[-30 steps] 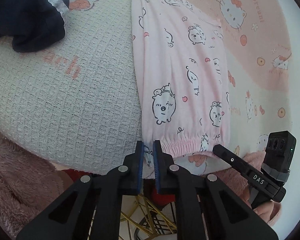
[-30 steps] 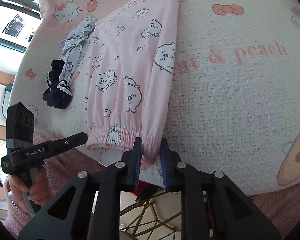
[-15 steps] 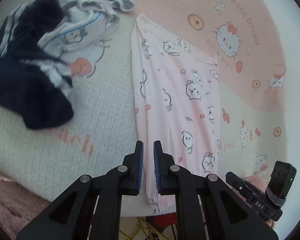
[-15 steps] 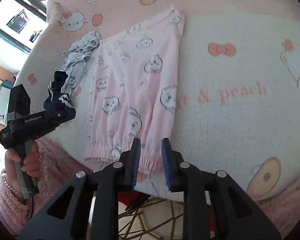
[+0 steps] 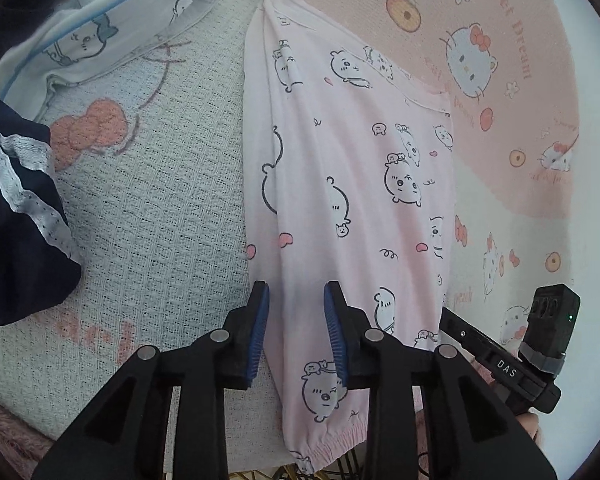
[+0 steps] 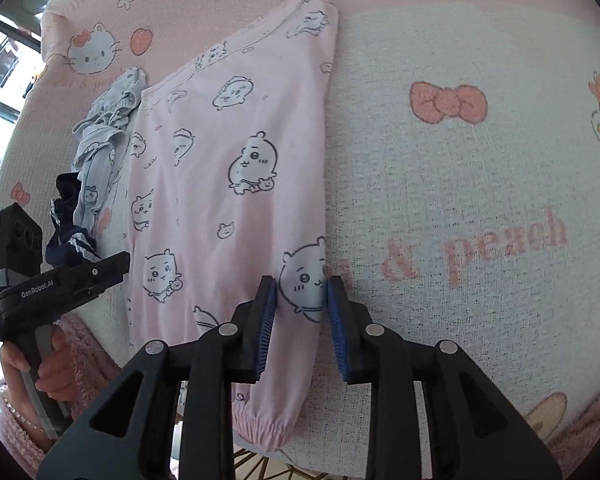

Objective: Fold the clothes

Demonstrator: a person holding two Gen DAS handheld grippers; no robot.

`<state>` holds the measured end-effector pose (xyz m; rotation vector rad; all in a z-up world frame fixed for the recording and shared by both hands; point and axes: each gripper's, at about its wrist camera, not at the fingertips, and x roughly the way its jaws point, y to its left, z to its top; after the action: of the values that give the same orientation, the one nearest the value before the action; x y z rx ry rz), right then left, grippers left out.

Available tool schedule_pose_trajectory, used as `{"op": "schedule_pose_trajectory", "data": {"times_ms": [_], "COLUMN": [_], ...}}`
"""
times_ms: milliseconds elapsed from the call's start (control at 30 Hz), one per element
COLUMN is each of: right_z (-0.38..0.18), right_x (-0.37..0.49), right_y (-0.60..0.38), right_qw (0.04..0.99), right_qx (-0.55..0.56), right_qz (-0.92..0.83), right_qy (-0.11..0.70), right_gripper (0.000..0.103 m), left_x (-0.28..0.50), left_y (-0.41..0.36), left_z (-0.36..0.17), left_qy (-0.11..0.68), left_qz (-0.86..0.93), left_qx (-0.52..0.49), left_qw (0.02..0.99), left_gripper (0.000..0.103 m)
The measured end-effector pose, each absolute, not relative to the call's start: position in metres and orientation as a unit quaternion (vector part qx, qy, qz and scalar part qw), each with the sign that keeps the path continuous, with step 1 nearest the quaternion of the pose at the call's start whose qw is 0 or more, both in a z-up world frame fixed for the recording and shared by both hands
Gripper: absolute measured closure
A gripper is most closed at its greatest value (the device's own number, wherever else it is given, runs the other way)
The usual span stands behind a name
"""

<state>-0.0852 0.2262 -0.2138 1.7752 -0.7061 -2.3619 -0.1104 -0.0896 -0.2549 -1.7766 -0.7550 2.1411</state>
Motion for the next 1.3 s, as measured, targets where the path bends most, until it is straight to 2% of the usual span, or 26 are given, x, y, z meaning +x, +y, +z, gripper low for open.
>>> {"op": "schedule_pose_trajectory", "data": {"times_ms": [167, 233, 267, 300, 333, 433, 600, 833, 967, 1100, 1167, 1267, 1300], "right_z": [-0.213, -0.214, -0.215, -0.215, -0.214, -0.214, -0.213, -0.21, -0.193, -0.19, -0.191, -0.205, -0.205], "right_x": [-0.082, -0.081, -0.081, -0.08, -0.08, -0.077, -0.07, -0.067, -0.06, -0.059, -0.059, -0.056, -0.053], "right_y": [0.235, 0.232, 0.23, 0.227, 0.224, 0.228, 0.236, 0.23, 0.231, 0.201, 0.182, 0.175, 0.18], "right_qw": [0.05, 0.056, 0.059, 0.064, 0.068, 0.06, 0.044, 0.025, -0.002, 0.049, 0.076, 0.056, 0.052], "right_qx": [0.575, 0.574, 0.573, 0.571, 0.569, 0.565, 0.557, 0.564, 0.547, 0.546, 0.552, 0.572, 0.569], "right_qz": [-0.775, -0.777, -0.778, -0.783, -0.789, -0.791, -0.794, -0.805, -0.82, -0.824, -0.821, -0.815, -0.817], "right_qy": [-0.257, -0.253, -0.25, -0.236, -0.224, -0.226, -0.237, -0.184, -0.169, -0.142, -0.122, -0.072, -0.072], "right_gripper": [0.076, 0.073, 0.069, 0.068, 0.069, 0.075, 0.075, 0.08, 0.075, 0.075, 0.075, 0.078, 0.078], "left_x": [-0.105, -0.104, -0.105, -0.104, -0.103, -0.098, -0.09, -0.088, -0.08, -0.083, -0.083, -0.082, -0.082], "left_y": [-0.089, -0.084, -0.081, -0.08, -0.081, -0.085, -0.097, -0.116, -0.112, -0.075, -0.046, -0.04, -0.047], "left_z": [-0.256, -0.256, -0.255, -0.252, -0.247, -0.234, -0.233, -0.255, -0.224, -0.223, -0.232, -0.249, -0.249], "left_qy": [-0.276, -0.272, -0.261, -0.253, -0.253, -0.241, -0.242, -0.27, -0.215, -0.206, -0.153, -0.102, -0.117], "left_qz": [0.736, 0.736, 0.742, 0.751, 0.757, 0.776, 0.779, 0.755, 0.804, 0.79, 0.782, 0.777, 0.775], "left_qx": [-0.602, -0.602, -0.6, -0.593, -0.585, -0.568, -0.569, -0.594, -0.551, -0.555, -0.576, -0.604, -0.607], "left_qw": [0.139, 0.146, 0.146, 0.144, 0.143, 0.131, 0.103, 0.067, 0.062, 0.164, 0.181, 0.145, 0.132], "left_gripper": [0.075, 0.09, 0.092, 0.099, 0.102, 0.102, 0.102, 0.099, 0.099, 0.099, 0.099, 0.099, 0.099]}}
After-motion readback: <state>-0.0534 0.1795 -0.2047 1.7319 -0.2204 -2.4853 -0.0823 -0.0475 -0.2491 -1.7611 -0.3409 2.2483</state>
